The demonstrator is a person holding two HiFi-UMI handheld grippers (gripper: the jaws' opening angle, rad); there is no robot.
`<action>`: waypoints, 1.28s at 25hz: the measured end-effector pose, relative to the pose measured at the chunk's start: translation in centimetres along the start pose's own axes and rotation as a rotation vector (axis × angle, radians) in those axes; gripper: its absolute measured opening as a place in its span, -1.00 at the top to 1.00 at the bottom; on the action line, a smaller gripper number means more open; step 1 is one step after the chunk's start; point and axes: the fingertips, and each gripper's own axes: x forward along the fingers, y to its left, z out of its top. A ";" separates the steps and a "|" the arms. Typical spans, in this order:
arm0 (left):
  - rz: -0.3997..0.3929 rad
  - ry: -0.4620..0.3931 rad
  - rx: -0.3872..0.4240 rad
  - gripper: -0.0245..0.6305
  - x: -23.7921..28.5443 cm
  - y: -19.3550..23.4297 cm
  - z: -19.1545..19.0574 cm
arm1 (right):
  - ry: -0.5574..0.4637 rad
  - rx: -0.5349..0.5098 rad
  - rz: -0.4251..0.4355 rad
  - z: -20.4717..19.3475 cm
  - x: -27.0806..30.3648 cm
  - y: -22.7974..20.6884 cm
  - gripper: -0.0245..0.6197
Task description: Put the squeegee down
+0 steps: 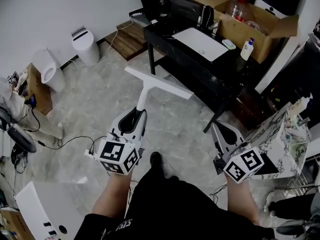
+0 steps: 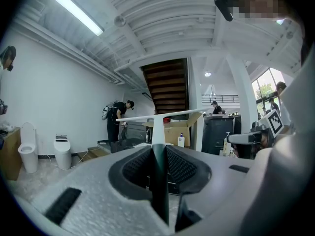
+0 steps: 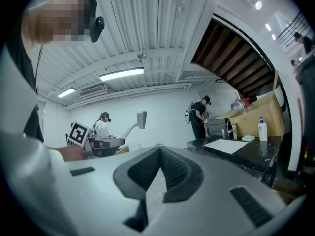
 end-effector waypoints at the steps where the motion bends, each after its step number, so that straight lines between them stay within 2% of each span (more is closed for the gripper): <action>1: 0.000 -0.001 -0.001 0.61 0.4 0.1 -0.1 | 0.005 0.002 0.006 -0.1 0.5 -0.2 0.91; 11: 0.016 0.011 -0.025 0.61 6.3 4.8 -0.8 | 0.053 0.008 0.049 -0.5 7.9 -2.9 0.91; 20: -0.032 0.028 -0.017 0.61 13.6 10.5 0.2 | 0.081 0.031 0.029 -0.3 16.4 -5.9 0.91; 23: -0.043 0.035 -0.022 0.61 15.2 12.7 0.0 | 0.098 0.032 0.023 -0.6 19.3 -6.2 0.91; 28: -0.048 0.034 0.032 0.61 17.0 16.2 0.3 | 0.116 0.027 0.023 -0.7 24.0 -5.8 0.91; 32: -0.062 0.015 0.016 0.61 17.9 19.2 0.9 | 0.125 0.019 0.017 -0.7 27.2 -5.2 0.91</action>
